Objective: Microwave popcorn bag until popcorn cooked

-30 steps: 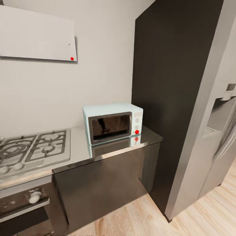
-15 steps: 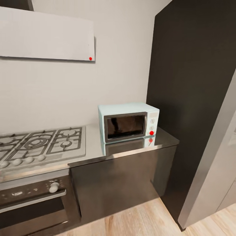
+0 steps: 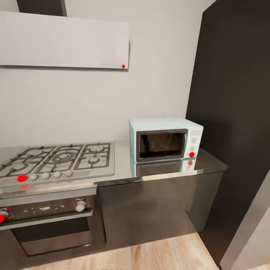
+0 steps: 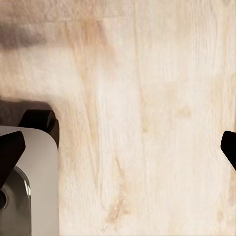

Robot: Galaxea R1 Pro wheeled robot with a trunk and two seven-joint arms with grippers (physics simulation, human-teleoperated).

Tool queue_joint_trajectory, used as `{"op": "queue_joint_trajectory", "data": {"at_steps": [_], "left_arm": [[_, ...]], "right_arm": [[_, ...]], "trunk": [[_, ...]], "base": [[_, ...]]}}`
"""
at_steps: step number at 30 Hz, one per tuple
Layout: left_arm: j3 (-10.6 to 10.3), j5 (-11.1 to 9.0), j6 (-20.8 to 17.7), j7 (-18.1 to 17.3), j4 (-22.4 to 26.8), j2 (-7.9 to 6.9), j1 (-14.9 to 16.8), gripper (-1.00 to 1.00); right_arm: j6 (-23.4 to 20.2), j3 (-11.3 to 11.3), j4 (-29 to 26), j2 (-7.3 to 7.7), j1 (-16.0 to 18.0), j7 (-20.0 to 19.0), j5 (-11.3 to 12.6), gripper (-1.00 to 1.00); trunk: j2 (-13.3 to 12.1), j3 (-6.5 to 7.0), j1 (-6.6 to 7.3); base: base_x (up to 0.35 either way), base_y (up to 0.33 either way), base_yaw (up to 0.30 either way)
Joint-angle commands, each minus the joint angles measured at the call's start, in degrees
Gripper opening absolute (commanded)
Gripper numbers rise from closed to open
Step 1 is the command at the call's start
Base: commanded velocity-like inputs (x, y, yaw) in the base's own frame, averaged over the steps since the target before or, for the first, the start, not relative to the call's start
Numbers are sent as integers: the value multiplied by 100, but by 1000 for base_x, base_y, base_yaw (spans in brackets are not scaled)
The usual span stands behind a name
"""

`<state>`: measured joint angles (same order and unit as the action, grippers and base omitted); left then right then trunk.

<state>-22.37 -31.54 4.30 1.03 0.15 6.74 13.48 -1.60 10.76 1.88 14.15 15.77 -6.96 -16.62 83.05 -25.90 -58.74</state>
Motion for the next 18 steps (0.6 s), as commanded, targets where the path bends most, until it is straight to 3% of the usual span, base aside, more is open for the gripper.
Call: {"op": "queue_joint_trajectory", "data": {"at_steps": [1,12,18], "left_arm": [[-47,-45,18,11,-6,3,5,100],[-43,-41,20,5,-6,-1,-12,100],[-40,-48,-47,59,-13,-83,-26,100]], "right_arm": [[-10,48,5,2,5,-16,-52,100],[-7,40,5,0,5,-111,-77,100],[18,40,5,-2,5,-112,-70,100]], "trunk": [[3,-9,0],[3,-41,0],[3,-59,0]], "base": [[0,0,274],[0,0,274],[0,0,274]]}}
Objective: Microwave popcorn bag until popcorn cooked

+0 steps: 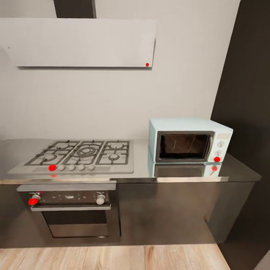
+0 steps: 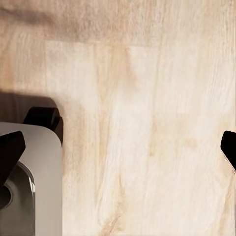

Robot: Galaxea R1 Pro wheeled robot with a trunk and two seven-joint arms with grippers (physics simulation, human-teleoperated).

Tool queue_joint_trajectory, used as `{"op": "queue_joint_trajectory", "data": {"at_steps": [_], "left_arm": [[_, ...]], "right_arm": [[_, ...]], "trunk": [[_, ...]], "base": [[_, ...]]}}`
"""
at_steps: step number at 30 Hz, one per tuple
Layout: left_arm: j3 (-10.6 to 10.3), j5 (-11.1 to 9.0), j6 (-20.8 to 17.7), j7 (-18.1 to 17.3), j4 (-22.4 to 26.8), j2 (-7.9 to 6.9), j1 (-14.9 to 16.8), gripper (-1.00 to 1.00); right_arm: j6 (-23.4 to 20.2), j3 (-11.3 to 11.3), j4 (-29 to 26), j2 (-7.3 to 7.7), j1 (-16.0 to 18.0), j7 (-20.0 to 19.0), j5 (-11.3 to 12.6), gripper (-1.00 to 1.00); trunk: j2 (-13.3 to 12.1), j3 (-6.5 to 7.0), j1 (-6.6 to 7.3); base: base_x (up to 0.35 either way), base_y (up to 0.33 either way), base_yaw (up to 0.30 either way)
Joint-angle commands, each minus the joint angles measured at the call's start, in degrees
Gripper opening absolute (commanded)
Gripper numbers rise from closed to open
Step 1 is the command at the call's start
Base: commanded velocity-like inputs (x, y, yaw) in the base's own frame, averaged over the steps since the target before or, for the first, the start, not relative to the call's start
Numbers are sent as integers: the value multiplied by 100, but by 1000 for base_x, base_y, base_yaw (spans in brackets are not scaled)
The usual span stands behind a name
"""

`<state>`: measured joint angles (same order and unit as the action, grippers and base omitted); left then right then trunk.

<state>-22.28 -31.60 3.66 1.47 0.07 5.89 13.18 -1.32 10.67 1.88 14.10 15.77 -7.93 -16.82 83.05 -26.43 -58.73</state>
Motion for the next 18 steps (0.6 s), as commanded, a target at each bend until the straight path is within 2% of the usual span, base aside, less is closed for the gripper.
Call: {"op": "queue_joint_trajectory", "data": {"at_steps": [1,7,15,18], "left_arm": [[-49,-42,18,18,-3,-3,2,100],[-57,-39,26,13,2,0,1,100],[-58,-39,45,19,2,26,1,100],[-58,-39,33,20,2,27,1,100]], "right_arm": [[-9,52,5,4,5,-16,-50,100],[-2,51,5,5,5,-16,-50,100],[3,49,5,6,5,-14,-50,100],[26,56,5,8,5,-15,-50,100]], "trunk": [[3,-9,0],[3,-26,0],[3,-28,0],[3,-28,0]], "base": [[0,0,274],[0,0,254],[0,-1,19],[0,-172,0]]}}
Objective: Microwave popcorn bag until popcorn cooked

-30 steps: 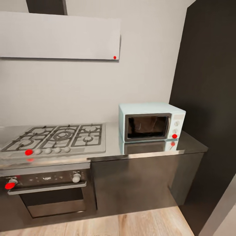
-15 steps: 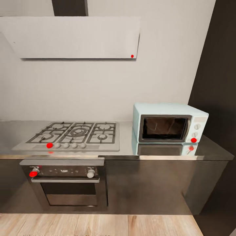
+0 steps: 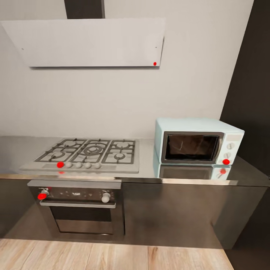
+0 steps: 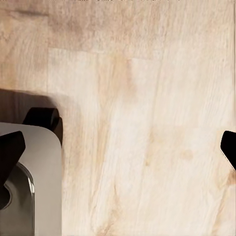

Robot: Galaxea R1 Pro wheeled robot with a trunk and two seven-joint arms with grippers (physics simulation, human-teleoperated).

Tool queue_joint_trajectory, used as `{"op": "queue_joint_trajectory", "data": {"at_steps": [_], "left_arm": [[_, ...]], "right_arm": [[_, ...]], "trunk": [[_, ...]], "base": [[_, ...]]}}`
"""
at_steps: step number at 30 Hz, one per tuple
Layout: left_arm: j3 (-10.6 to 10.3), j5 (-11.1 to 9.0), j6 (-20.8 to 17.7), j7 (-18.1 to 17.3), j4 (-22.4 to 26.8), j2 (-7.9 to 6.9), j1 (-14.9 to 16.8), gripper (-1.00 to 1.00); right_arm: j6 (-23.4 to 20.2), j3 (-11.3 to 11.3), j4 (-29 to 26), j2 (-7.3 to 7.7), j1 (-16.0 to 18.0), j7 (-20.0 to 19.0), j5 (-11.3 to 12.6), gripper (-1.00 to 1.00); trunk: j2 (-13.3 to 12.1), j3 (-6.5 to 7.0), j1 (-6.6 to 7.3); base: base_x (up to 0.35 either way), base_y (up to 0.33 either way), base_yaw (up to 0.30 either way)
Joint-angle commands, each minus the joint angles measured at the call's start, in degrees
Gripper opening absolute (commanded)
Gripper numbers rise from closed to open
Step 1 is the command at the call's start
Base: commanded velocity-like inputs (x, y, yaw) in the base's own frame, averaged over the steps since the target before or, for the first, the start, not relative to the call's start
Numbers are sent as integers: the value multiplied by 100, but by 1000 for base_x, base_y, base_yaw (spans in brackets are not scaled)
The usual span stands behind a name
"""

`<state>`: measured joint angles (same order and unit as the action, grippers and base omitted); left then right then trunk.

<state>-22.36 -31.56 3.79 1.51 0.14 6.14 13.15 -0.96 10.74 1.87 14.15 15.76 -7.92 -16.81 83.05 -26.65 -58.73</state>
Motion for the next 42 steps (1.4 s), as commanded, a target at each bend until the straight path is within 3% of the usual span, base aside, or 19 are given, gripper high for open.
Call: {"op": "queue_joint_trajectory", "data": {"at_steps": [1,22,42], "left_arm": [[-49,-43,18,16,-5,2,4,100],[-49,-43,16,16,-5,-1,4,100],[-49,-43,22,11,-5,-3,4,100]], "right_arm": [[-6,46,6,3,6,-17,-49,100],[0,49,6,4,6,-16,-49,100],[-7,44,6,3,6,-15,-51,100]], "trunk": [[3,-6,0],[3,-6,0],[3,-6,0]], "base": [[0,-247,0],[1,-280,0],[121,-208,0]]}}
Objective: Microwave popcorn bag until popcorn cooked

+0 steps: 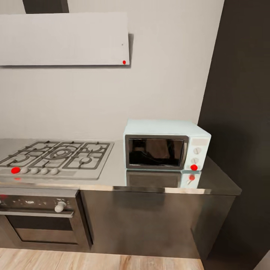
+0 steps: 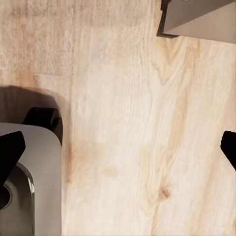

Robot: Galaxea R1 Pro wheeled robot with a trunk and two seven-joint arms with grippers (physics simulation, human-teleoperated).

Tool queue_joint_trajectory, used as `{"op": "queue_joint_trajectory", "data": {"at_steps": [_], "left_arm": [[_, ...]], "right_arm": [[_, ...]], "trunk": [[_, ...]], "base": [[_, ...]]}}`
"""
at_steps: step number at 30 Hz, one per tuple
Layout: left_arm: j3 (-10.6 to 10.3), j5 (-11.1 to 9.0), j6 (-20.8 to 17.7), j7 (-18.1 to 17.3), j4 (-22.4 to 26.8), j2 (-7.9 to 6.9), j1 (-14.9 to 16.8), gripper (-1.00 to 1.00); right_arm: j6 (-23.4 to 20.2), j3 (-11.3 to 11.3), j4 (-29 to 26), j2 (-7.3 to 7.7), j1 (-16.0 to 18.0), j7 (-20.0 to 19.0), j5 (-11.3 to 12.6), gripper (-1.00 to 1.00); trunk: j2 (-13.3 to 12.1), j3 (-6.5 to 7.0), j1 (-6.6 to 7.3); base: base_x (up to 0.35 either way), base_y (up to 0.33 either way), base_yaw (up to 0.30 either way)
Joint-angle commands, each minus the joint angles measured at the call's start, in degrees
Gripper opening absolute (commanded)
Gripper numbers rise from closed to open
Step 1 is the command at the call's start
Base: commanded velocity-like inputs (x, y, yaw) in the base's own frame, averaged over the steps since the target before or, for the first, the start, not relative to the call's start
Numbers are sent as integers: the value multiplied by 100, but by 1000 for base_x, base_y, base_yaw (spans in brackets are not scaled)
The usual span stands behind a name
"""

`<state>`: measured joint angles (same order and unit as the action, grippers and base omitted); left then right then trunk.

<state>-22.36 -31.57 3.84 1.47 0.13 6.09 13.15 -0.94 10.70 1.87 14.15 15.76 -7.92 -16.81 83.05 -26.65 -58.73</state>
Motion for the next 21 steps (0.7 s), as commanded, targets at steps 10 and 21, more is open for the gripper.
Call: {"op": "queue_joint_trajectory", "data": {"at_steps": [10,21], "left_arm": [[-49,-43,11,19,-4,0,3,100],[-52,-27,28,11,-4,6,3,100]], "right_arm": [[-66,55,-77,-720,6,50,-133,100],[-2690,54,-5812,-1069,6,-40,-46,100]], "trunk": [[3,-6,0],[3,-6,0]], "base": [[1,-3,0],[0,0,0]]}}
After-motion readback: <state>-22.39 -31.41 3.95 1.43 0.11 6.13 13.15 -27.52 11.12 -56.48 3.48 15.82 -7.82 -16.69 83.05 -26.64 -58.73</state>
